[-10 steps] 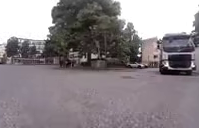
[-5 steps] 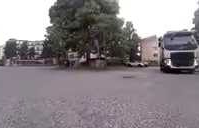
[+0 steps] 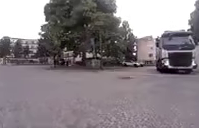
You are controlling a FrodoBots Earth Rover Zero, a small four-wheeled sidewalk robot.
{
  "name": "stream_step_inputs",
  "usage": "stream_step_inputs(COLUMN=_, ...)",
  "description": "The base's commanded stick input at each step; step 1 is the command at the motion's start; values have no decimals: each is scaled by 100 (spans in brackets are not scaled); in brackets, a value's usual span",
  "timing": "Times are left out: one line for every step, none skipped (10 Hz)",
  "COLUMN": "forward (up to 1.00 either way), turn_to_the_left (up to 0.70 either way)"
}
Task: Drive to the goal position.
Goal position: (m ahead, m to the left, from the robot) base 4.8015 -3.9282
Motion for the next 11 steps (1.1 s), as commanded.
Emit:
stream_step_inputs(forward=60, turn_to_the_left=0)
stream_step_inputs(forward=60, turn_to_the_left=0)
stream_step_inputs(forward=60, turn_to_the_left=0)
stream_step_inputs(forward=60, turn_to_the_left=0)
stream_step_inputs(forward=60, turn_to_the_left=0)
stream_step_inputs(forward=60, turn_to_the_left=0)
stream_step_inputs(forward=60, turn_to_the_left=0)
stream_step_inputs(forward=60, turn_to_the_left=0)
stream_step_inputs(forward=60, turn_to_the_left=0)
stream_step_inputs(forward=60, turn_to_the_left=0)
stream_step_inputs(forward=60, turn_to_the_left=0)
